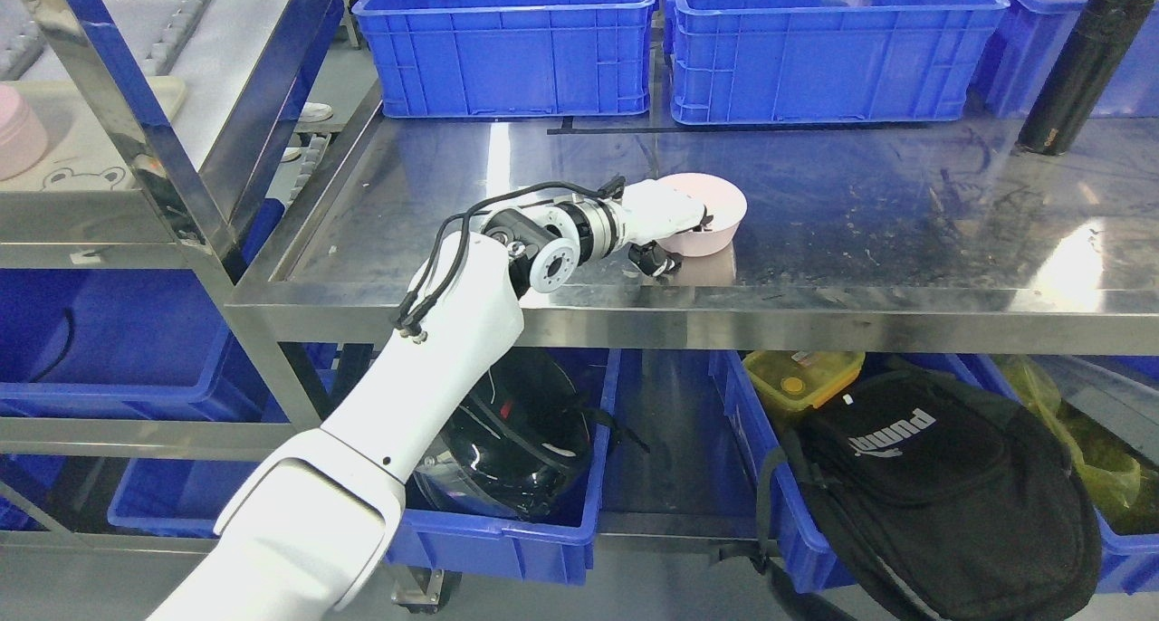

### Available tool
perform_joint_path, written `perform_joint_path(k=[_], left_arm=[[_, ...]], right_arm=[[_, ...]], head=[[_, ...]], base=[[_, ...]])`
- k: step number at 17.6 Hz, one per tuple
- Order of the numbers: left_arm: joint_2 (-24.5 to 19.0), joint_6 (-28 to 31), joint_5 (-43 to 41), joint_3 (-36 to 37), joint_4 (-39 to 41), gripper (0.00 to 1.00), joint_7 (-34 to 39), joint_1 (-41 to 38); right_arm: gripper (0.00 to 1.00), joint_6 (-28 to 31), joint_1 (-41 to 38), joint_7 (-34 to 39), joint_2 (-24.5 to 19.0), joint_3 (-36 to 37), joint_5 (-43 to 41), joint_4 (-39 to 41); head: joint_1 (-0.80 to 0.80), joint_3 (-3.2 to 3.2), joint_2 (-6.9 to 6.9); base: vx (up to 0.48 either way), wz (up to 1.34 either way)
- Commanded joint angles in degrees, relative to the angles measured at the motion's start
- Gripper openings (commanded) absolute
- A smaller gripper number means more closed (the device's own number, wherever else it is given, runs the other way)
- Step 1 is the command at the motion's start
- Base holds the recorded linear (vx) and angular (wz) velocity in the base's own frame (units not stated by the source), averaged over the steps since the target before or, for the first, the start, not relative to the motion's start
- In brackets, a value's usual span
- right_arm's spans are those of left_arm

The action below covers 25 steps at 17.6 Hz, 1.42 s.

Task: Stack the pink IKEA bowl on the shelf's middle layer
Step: 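Lift the pink bowl off the shelf with the left hand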

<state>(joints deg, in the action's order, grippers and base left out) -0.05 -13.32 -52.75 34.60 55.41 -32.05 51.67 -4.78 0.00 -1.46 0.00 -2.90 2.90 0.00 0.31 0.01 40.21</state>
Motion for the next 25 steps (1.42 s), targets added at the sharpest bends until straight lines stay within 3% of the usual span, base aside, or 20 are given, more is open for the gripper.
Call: perform_joint_path(k=[1,5,9,12,16,19,25], left_arm=[[-0.9,-0.9,1.2,-7.6,4.4,0.00,1.6,-0.1],[-0.9,-1.2,3.0,-8.8,8.9,0.01,1.6,-0.3],[-0.9,-5.1,4.1,-12.3,15.8,0.01,0.9,-2.4],[-0.9,-14.0,9.8,-16.5,24.5,0.01,-1.6,-10.9],[-0.9,-24.4,10.7,-23.2,32.9,0.01,-2.9,-20.8],[-0.9,-29.3,11.1,-25.9,35.2,0.02,-2.9,-23.5],[-0.9,-31.7,11.1,-25.5,35.8,0.02,-3.1,-30.4]], right_arm=[[1.00,0.0,-1.2,0.0,1.0,0.0,0.0,1.0],[1.00,0.0,-1.2,0.0,1.0,0.0,0.0,1.0],[1.00,0.0,-1.2,0.0,1.0,0.0,0.0,1.0],[1.00,0.0,-1.2,0.0,1.0,0.0,0.0,1.0],[1.00,0.0,-1.2,0.0,1.0,0.0,0.0,1.0],[1.00,0.0,-1.2,0.0,1.0,0.0,0.0,1.0],[1.00,0.0,-1.2,0.0,1.0,0.0,0.0,1.0]], head=[[0.00,0.00,0.00],[0.00,0.00,0.00],[0.00,0.00,0.00],[0.00,0.00,0.00],[0.00,0.00,0.00],[0.00,0.00,0.00],[0.00,0.00,0.00]], base=[[0.000,0.00],[0.000,0.00],[0.000,0.00],[0.000,0.00],[0.000,0.00],[0.000,0.00],[0.018,0.12]])
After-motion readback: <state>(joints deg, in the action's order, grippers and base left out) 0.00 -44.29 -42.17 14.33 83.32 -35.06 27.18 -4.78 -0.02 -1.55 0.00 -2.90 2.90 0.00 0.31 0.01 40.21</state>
